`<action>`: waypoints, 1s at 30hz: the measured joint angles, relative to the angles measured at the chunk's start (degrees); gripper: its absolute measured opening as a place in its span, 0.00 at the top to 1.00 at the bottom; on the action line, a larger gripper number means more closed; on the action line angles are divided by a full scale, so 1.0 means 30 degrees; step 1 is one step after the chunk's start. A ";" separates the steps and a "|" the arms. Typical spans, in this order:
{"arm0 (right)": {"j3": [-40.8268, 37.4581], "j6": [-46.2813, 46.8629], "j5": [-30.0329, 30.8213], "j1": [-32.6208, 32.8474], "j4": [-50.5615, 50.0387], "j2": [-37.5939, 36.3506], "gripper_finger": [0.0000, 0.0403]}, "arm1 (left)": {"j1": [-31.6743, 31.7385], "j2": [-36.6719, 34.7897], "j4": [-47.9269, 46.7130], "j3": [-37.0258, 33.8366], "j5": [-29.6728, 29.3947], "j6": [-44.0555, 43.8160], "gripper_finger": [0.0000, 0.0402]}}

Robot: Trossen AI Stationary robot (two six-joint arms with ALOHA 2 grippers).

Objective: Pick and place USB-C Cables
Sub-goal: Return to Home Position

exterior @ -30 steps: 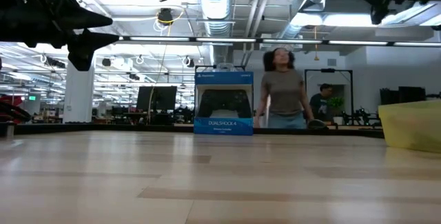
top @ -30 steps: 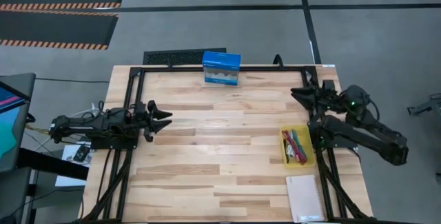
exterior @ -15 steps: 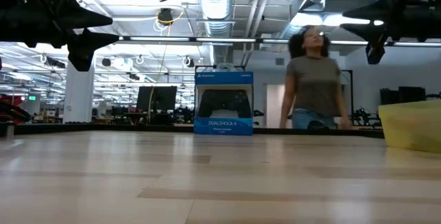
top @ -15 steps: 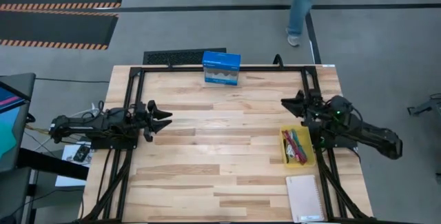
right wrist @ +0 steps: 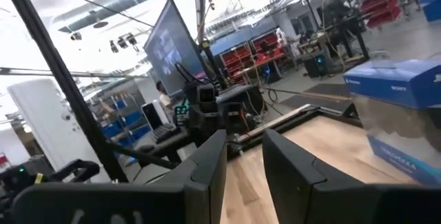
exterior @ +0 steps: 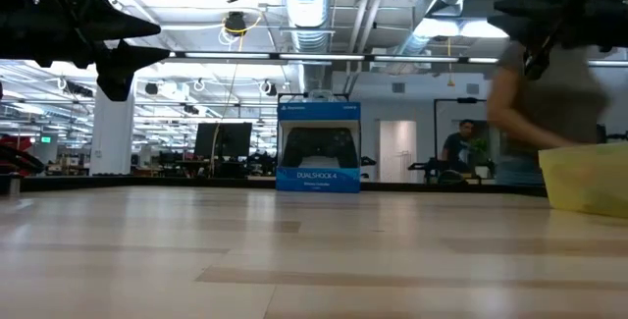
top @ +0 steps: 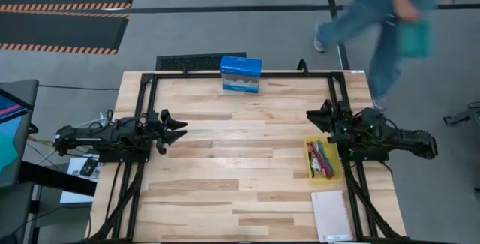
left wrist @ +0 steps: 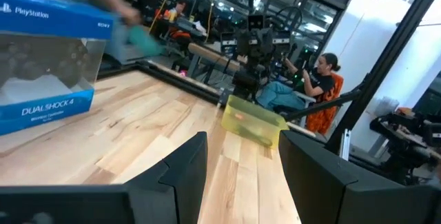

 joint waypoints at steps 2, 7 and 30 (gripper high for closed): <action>0.0000 -0.0029 0.0321 0.0357 0.0056 0.0007 0.71 | 0.0000 0.0007 -0.0130 0.0000 -0.0005 -0.0100 0.58; 0.0000 -0.0442 0.0464 0.1161 0.0259 0.0000 0.71 | 0.0015 0.0007 0.0078 0.0000 -0.0207 -0.2638 0.58; -0.1100 -0.0914 0.2033 0.2347 0.0020 0.0000 0.71 | 0.0029 0.0000 0.0211 -0.0007 -0.2303 0.0005 0.58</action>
